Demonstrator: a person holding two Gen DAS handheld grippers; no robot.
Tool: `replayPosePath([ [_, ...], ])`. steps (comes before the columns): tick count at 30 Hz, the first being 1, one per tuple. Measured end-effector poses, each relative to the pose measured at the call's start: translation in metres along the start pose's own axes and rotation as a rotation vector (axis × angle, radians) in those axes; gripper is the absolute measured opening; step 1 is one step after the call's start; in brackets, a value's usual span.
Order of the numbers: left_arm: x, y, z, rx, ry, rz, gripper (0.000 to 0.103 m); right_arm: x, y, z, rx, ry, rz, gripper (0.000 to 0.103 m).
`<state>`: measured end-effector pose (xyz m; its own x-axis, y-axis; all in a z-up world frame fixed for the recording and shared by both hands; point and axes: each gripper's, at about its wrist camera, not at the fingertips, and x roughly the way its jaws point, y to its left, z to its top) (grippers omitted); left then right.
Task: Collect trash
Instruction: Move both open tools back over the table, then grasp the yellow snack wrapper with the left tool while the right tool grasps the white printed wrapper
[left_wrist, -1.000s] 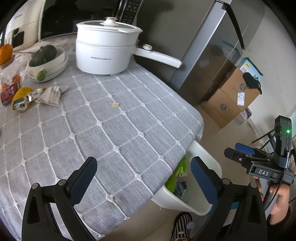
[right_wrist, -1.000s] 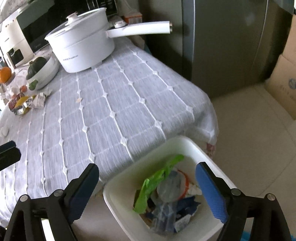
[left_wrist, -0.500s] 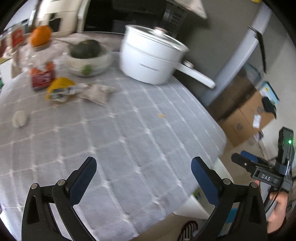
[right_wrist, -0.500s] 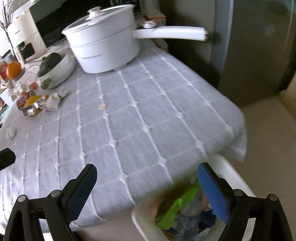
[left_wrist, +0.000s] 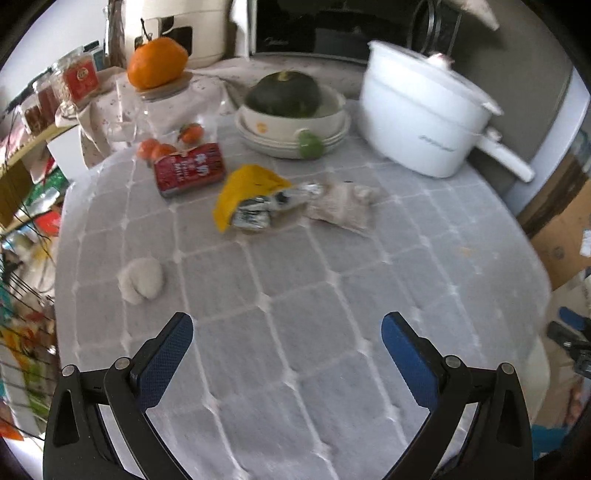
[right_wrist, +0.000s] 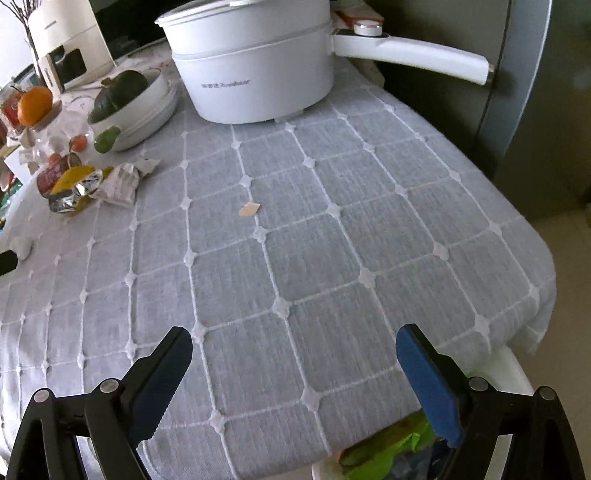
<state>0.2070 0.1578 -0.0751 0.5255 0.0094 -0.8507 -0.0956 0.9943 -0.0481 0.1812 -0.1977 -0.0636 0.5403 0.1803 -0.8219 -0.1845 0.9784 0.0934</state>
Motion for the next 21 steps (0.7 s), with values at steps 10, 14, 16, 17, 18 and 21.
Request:
replayPosePath([
  [10, 0.054, 0.022, 0.046, -0.023, -0.081, 0.046, 0.081, 0.025, -0.001, 0.010, 0.009, 0.031, -0.019, 0.093],
  [14, 0.073, 0.035, 0.053, -0.070, -0.096, 0.005, 0.068, 0.030, 0.002, 0.015, 0.009, 0.031, -0.017, 0.093],
  [16, 0.079, 0.039, 0.054, -0.092, -0.104, -0.024, 0.056, 0.034, 0.005, 0.018, 0.005, 0.030, -0.014, 0.093],
  [17, 0.082, 0.040, 0.055, -0.099, -0.107, -0.025, 0.052, 0.035, 0.006, 0.018, 0.003, 0.030, -0.013, 0.093],
  [18, 0.085, 0.042, 0.055, -0.103, -0.111, -0.025, 0.040, 0.037, 0.008, 0.019, 0.000, 0.030, -0.014, 0.093],
  [21, 0.089, 0.039, 0.053, -0.091, -0.127, -0.027, 0.017, 0.042, 0.015, 0.020, -0.011, 0.032, -0.012, 0.093],
])
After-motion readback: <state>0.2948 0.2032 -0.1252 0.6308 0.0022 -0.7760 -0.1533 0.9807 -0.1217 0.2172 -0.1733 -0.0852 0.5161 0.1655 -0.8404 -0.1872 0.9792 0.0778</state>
